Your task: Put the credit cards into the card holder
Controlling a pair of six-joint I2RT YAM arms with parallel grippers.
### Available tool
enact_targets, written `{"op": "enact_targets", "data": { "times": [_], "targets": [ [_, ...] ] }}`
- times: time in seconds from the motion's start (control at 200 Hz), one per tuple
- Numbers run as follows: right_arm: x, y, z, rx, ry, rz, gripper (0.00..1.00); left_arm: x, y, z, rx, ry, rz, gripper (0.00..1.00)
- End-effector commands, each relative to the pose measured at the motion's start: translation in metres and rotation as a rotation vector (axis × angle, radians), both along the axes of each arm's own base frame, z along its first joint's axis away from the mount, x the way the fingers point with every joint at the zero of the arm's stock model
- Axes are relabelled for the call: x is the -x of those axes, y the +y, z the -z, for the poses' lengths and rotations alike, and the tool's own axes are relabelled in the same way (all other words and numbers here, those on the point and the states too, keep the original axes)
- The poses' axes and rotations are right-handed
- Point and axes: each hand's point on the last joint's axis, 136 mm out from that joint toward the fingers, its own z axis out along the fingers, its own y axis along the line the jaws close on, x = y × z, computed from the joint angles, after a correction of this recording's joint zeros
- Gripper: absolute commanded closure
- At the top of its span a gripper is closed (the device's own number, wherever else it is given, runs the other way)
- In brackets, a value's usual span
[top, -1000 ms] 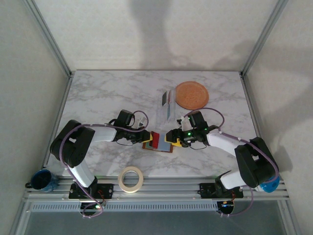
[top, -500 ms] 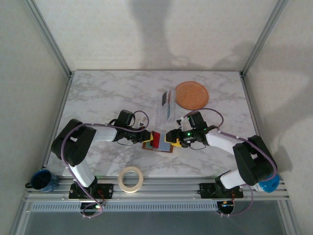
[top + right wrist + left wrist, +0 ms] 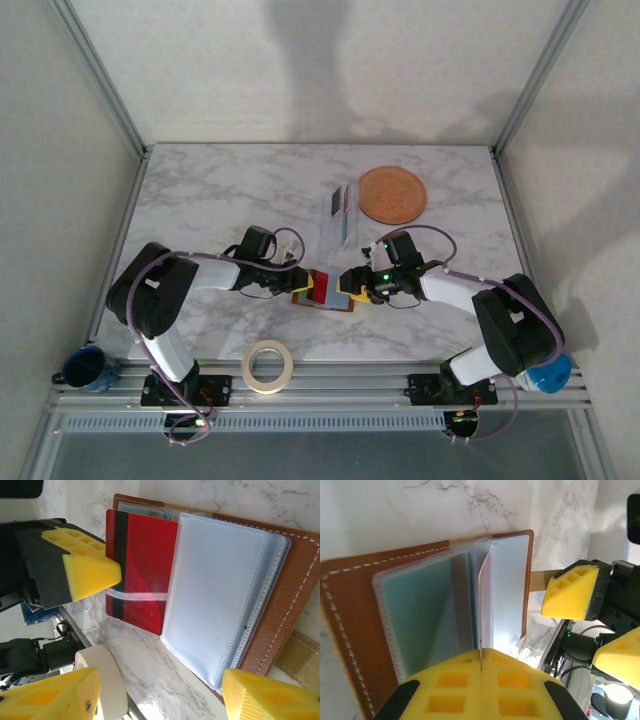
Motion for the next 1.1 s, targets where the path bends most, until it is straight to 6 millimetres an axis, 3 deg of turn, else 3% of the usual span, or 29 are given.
{"op": "enact_targets", "data": {
  "times": [0.0,1.096],
  "targets": [
    [0.001,-0.002,0.008,0.013,0.002,0.015,0.34,0.007,-0.003,0.009,-0.006,0.025,0.004,1.0],
    [0.0,-0.007,0.031,0.05,0.029,0.031,0.38,0.004,-0.033,0.007,0.01,-0.043,-0.008,1.0]
  ]
}}
